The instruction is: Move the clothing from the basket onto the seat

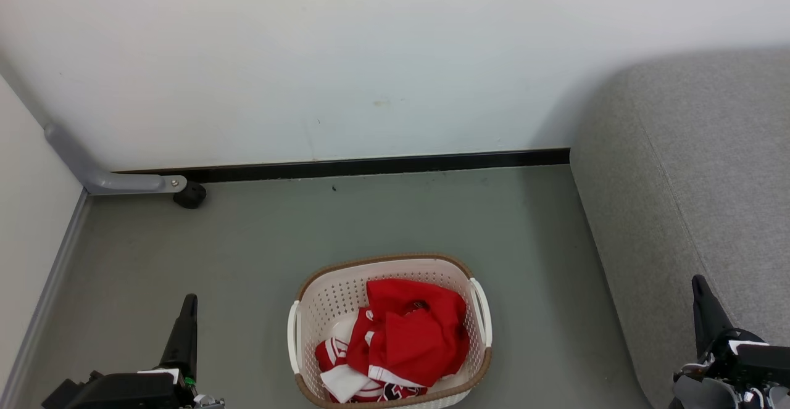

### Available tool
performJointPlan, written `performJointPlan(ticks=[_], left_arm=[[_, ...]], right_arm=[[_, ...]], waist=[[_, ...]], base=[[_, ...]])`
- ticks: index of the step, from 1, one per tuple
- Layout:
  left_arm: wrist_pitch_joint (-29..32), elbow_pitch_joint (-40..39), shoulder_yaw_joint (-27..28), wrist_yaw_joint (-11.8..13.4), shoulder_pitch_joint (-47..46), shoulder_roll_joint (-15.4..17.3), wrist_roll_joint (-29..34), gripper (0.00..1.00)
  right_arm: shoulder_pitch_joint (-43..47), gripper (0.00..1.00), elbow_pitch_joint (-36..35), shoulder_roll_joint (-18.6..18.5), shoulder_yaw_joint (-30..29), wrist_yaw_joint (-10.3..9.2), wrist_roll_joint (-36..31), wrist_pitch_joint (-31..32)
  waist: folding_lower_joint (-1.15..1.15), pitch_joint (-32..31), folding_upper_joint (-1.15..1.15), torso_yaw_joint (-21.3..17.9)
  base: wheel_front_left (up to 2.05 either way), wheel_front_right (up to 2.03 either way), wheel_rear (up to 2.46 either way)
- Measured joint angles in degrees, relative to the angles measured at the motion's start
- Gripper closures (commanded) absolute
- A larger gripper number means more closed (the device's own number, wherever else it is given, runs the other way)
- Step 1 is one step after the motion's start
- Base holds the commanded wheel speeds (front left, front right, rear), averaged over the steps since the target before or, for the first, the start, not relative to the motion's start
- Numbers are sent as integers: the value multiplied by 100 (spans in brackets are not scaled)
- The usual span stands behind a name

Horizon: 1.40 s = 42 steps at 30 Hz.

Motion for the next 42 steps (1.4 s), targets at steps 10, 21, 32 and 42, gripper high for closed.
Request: performJointPlan(ticks=[10,21,32,42], left_arm=[[0,0,0,0,0,0,0,100],[-4,310,-15,4,287,-64,1,0],[-125,246,-26,4,268,-52,120,0],[-321,182,-133,5,257,30,500,0]], right_arm=[[0,100,0,0,0,0,0,0],[257,0,307,122,68,-16,-21,-18],[168,0,236,107,221,-16,-224,-156],[66,0,182,9,455,-43,-645,-326]], waist=[[0,0,0,0],[0,-1,0,0],[0,-7,0,-5],[1,-23,0,-5]], base=[[0,0,0],[0,0,0],[0,0,0],[0,0,0]])
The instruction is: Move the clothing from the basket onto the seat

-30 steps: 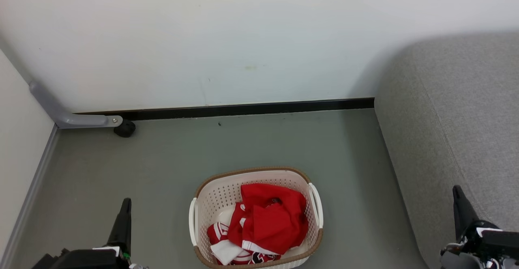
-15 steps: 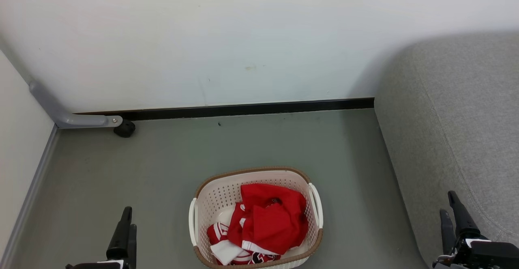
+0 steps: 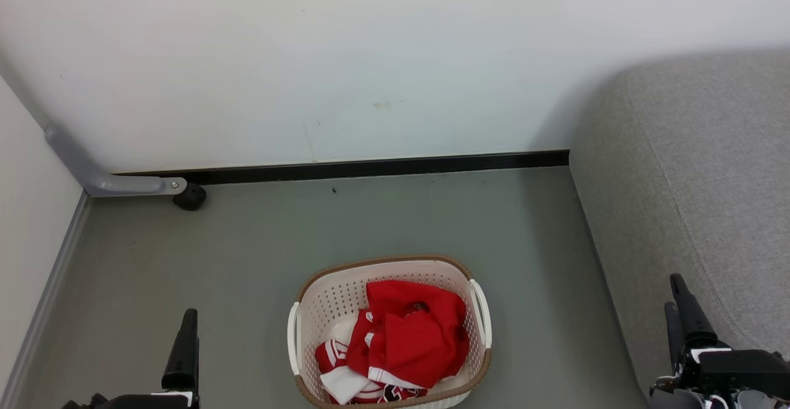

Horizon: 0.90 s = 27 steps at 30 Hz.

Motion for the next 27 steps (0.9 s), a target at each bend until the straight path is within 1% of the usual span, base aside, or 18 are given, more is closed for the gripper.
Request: performJointPlan(ticks=[6,14,27], left_arm=[[-158,-26,-85,-1,-9,78,286,0],[-381,-30,-313,-1,-58,234,955,0],[-694,177,-897,-1,-222,490,2182,0]], right_arm=[[-114,0,-26,-71,153,-32,-309,-165],[-289,0,-26,-242,428,-129,-895,-339],[-538,0,154,-548,1035,-380,-1985,-589]], waist=[[0,-9,0,0],[0,-8,0,-4],[0,7,0,-3]], base=[[0,0,0],[0,0,0],[0,0,0]])
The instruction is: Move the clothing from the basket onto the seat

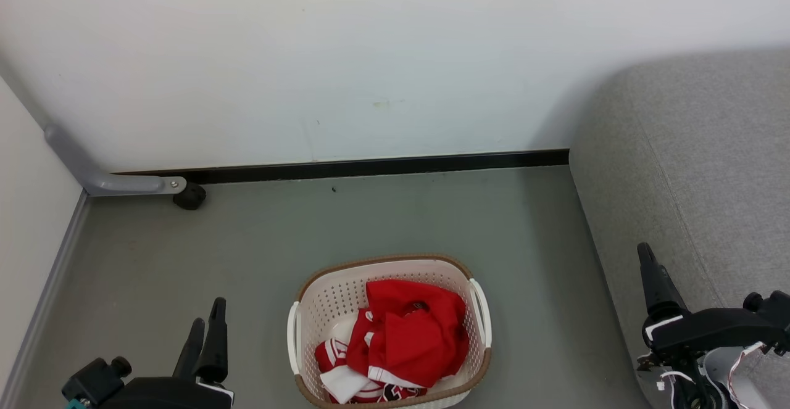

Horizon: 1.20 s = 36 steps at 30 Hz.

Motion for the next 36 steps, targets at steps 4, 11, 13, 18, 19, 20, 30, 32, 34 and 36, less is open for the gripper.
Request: performJointPlan(ticks=[4,11,13,18,19,20,30,32,34,36], left_arm=[[-83,75,-191,4,-85,74,435,0],[-227,238,-480,49,-195,151,1071,0],[-275,283,-554,56,-205,163,1255,0],[-375,380,-762,103,-280,234,1704,0],[-409,401,-798,105,-287,247,1811,0],[-434,420,-840,107,-291,261,1919,0],[-653,597,-1036,307,-336,309,2670,0],[-688,624,-1062,309,-365,330,2784,0],[-719,637,-1084,328,-396,344,2958,0],[-764,649,-1110,360,-402,360,3082,0]], right_arm=[[-102,0,73,-119,241,-94,-400,-51],[-257,0,245,-269,648,-199,-1014,-118],[-285,0,285,-313,749,-225,-1187,-148],[-382,0,385,-416,1050,-299,-1618,-199],[-409,0,396,-436,1099,-301,-1699,-203],[-435,0,408,-454,1147,-323,-1785,-204],[-654,0,580,-558,1573,-498,-2476,-345],[-698,0,610,-582,1642,-503,-2611,-366],[-755,0,634,-615,1701,-553,-2700,-405],[-799,0,670,-654,1763,-576,-2842,-455]], waist=[[0,5,0,-6],[0,7,0,-18],[0,7,0,-20],[0,3,0,-17],[0,2,0,-15],[0,1,0,-13],[-1,1,0,-3],[-1,2,0,-4],[-1,4,0,-4],[-1,5,0,-4]], base=[[0,0,0],[0,0,0],[0,0,0],[0,0,0],[0,0,0],[0,0,0],[0,0,0],[0,0,0],[0,0,0],[0,0,0]])
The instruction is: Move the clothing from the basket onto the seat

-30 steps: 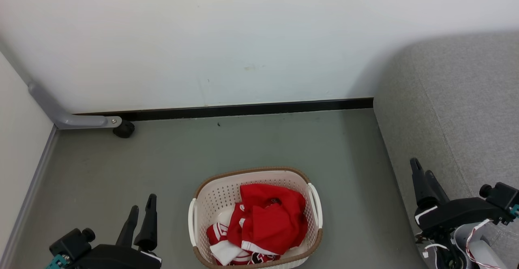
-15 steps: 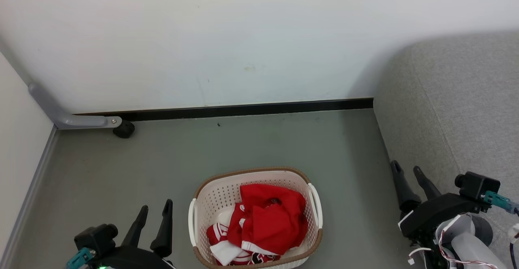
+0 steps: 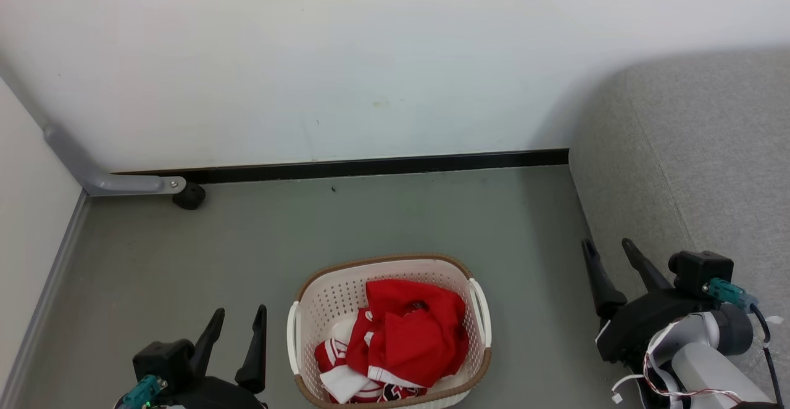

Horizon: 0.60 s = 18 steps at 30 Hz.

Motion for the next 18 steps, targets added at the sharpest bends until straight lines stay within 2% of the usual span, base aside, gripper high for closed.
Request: performJointPlan(ticks=[13,18], left_arm=[[-268,31,-123,158,-29,68,959,0],[-298,20,-43,256,-33,69,1006,0]], right_arm=[[-256,0,149,-127,355,-183,-751,-297],[-293,0,166,-153,347,-229,-816,-354]], waist=[[0,-11,0,46],[0,-20,0,60]], base=[[0,0,0],[0,0,0]])
